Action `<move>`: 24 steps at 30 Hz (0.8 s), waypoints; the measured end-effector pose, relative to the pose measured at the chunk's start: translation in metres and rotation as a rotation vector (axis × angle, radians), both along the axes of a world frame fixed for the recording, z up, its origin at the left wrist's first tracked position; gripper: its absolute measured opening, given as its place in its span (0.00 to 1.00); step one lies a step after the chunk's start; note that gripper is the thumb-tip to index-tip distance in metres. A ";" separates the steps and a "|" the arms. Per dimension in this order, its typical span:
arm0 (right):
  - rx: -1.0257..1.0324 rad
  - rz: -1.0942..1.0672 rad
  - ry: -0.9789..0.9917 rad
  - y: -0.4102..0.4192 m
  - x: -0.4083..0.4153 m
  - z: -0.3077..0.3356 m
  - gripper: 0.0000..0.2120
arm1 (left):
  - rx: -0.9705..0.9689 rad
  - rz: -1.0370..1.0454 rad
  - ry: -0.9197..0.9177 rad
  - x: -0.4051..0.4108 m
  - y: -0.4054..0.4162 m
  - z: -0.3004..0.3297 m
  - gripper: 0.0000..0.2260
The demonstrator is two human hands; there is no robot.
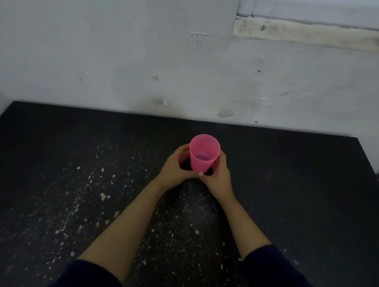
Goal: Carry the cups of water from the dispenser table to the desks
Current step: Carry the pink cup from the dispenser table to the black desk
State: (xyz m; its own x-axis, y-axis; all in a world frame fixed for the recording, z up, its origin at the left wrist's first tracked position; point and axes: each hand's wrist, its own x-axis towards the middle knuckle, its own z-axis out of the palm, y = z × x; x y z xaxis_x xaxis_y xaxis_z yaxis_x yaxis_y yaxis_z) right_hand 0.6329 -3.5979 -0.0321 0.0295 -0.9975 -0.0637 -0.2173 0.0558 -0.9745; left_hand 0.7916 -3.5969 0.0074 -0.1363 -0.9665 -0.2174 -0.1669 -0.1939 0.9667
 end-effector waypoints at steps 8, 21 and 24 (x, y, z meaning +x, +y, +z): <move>0.034 -0.186 0.056 0.063 0.001 0.002 0.30 | -0.016 0.226 -0.078 0.000 0.077 -0.014 0.26; -0.035 -0.174 0.201 0.174 -0.014 0.028 0.08 | -0.049 0.095 -0.047 0.000 0.179 0.013 0.10; -0.047 -0.233 0.197 0.206 -0.024 0.044 0.10 | -0.042 -0.005 -0.037 -0.010 0.195 0.027 0.09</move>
